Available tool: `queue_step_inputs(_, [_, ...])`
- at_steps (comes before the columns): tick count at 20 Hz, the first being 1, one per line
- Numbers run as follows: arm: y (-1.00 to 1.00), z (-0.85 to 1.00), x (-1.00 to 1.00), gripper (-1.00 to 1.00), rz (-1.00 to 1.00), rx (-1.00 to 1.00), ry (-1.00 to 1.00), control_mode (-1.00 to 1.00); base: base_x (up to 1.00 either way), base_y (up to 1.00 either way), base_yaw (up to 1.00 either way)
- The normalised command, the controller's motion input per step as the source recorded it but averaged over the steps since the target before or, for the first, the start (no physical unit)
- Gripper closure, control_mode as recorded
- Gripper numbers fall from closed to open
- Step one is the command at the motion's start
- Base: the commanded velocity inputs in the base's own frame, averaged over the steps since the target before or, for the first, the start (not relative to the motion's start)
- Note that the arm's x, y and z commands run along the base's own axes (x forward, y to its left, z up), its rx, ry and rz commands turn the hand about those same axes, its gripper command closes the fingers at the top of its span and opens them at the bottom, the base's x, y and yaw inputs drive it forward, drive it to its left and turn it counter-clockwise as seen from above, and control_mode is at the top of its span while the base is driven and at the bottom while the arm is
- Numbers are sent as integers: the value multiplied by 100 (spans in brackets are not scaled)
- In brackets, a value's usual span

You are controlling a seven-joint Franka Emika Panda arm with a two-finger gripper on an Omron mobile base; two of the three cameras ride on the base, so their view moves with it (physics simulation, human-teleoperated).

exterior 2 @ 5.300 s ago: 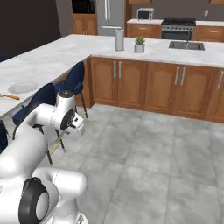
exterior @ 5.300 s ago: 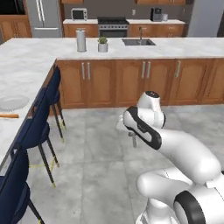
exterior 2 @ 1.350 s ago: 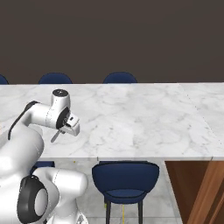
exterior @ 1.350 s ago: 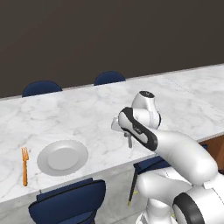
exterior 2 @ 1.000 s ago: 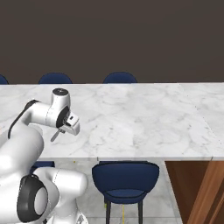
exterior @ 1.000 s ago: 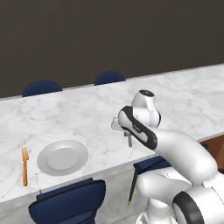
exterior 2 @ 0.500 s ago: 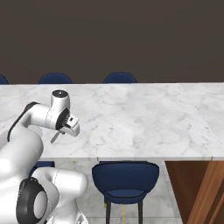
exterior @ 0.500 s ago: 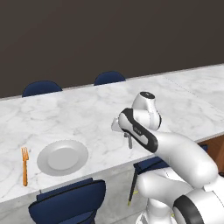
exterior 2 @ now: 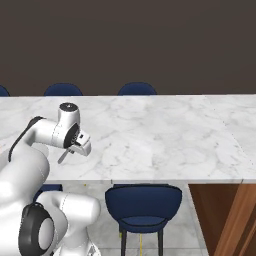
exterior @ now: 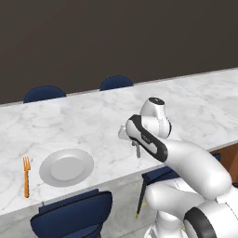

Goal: Take the fork and place it on the left side of the plate. Then take the spoon and place it on the right side of the plate. Make sure they're directly next to the plate.

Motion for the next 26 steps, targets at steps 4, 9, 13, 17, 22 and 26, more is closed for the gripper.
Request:
queue_step_inputs(4, [0,0,0,100,0,0,0,-100,0,0,0])
queue_step_inputs(9, [0,0,0,100,0,0,0,-100,0,0,0])
queue_step_inputs(13, [0,0,0,100,0,0,0,-100,0,0,0])
queue_step_inputs(17, [4,-11,-6,100,0,5,1,-100,0,0,0])
queue_step_inputs(22, [9,-19,-18,100,0,5,2,-100,0,0,0])
queue_step_inputs(26, [37,-37,-4,100,0,-2,5,-100,0,0,0])
